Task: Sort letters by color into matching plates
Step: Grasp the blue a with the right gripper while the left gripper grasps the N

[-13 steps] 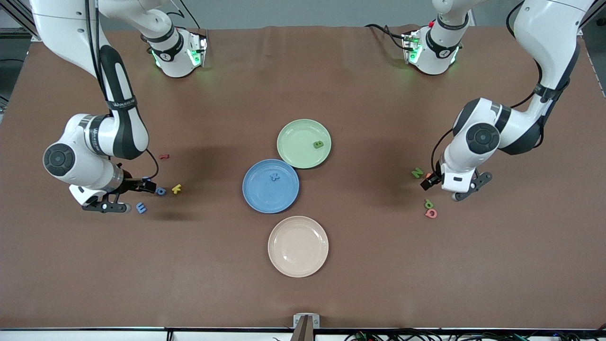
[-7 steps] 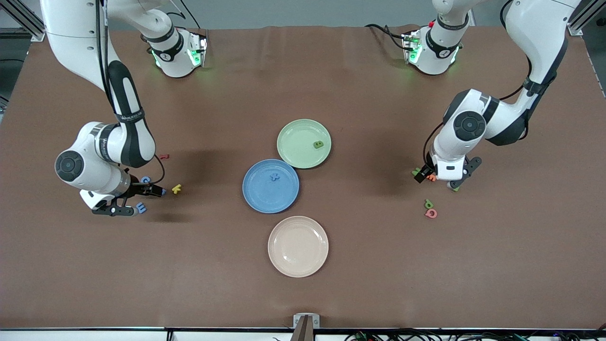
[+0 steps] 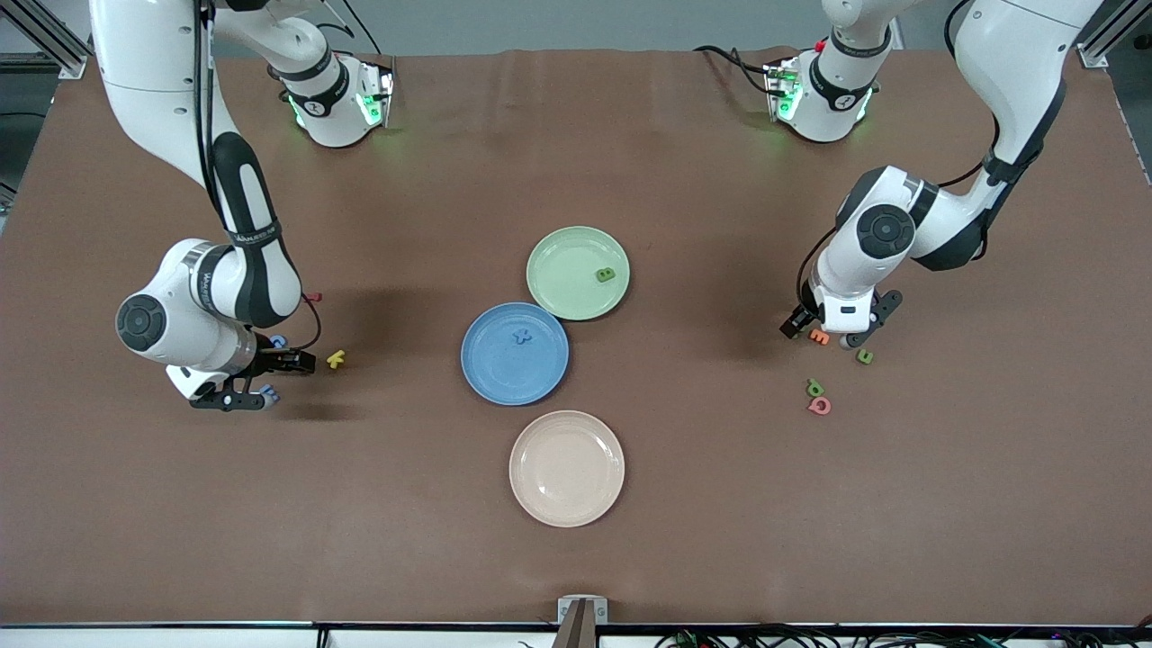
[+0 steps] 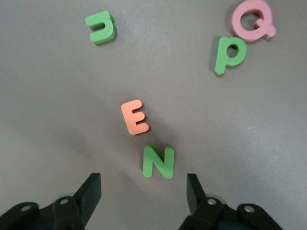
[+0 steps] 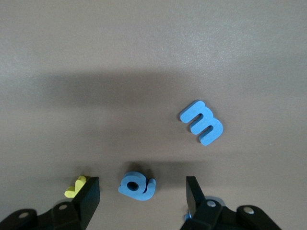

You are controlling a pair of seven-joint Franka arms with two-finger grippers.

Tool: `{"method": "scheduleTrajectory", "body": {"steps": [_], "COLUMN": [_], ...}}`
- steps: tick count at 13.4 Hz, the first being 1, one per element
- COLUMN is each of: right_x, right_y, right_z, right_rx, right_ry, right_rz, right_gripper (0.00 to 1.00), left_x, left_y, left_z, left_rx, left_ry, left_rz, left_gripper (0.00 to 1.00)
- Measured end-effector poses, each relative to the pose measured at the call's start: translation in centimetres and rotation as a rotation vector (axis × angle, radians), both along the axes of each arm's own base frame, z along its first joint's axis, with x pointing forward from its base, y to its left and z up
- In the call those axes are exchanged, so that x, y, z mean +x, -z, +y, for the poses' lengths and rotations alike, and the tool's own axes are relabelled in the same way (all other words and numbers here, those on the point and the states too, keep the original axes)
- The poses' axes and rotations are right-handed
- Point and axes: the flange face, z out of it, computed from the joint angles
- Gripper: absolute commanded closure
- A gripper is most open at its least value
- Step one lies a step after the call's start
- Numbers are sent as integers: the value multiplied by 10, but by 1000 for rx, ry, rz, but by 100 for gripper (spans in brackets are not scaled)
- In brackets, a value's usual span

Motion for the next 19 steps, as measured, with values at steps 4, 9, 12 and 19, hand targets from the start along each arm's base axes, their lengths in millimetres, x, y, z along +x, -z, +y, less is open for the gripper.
{"method": "scheduleTrajectory", "body": {"steps": [4,9,12,19], "right_x": [-1,-4,-5,-5], "right_y": [7,18,22,21], "right_z": [4,8,7,5], "right_rx": [1,6,7,7], "right_ry": [-6,-10,-27,-31], "right_rz": [10,25,31,30], "right_gripper": [29,31,37,71], "left_x": [-4,3,8,11], "left_y": [16,19,22,30], "left_z": [-1,8,6,5], "left_rx": [-1,-7,-19,-36], "left_ry": [32,21,17,13], "left_rz": [21,16,17,30], "left_gripper": [29,31,35,61]}}
